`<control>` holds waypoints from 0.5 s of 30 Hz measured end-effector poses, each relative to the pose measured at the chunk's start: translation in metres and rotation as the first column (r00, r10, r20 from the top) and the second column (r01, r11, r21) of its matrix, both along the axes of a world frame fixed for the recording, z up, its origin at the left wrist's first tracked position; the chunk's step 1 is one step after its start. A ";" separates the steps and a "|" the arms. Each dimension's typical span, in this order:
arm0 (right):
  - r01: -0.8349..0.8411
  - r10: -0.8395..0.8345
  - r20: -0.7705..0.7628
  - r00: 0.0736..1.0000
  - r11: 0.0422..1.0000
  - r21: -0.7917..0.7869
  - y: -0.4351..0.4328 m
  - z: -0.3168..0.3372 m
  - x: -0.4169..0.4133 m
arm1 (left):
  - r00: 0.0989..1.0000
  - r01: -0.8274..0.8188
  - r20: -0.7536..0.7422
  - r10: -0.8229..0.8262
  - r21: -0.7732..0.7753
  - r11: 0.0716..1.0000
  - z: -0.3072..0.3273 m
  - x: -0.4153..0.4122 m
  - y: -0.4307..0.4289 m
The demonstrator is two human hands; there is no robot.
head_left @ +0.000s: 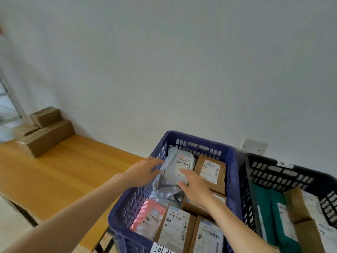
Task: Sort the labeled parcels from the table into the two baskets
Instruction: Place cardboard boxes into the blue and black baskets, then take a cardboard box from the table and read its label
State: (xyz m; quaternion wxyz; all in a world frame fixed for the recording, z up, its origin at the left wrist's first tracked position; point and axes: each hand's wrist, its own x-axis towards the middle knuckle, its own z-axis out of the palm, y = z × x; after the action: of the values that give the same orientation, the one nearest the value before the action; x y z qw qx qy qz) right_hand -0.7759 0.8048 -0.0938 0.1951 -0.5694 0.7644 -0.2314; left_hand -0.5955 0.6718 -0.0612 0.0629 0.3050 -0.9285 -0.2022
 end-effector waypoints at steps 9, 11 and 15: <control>-0.166 0.171 0.009 0.985 0.965 -0.203 -0.066 0.027 0.077 | 0.947 -0.292 -0.140 0.290 0.009 0.956 0.006 0.105 -0.018; -0.226 0.233 0.003 0.973 0.946 -0.233 -0.082 0.028 0.105 | 0.928 -0.341 -0.154 0.338 0.013 0.940 0.004 0.134 -0.027; -0.299 0.306 -0.013 0.952 0.919 -0.255 -0.125 0.027 0.167 | 0.895 -0.411 -0.177 0.410 0.031 0.911 0.000 0.196 -0.057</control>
State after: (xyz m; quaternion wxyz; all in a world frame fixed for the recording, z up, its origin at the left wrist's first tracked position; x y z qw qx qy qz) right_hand -0.6094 0.6800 -0.0666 0.1644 -0.6976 0.6285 -0.3022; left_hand -0.3996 0.6146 -0.0616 0.1888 0.4744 -0.8344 -0.2077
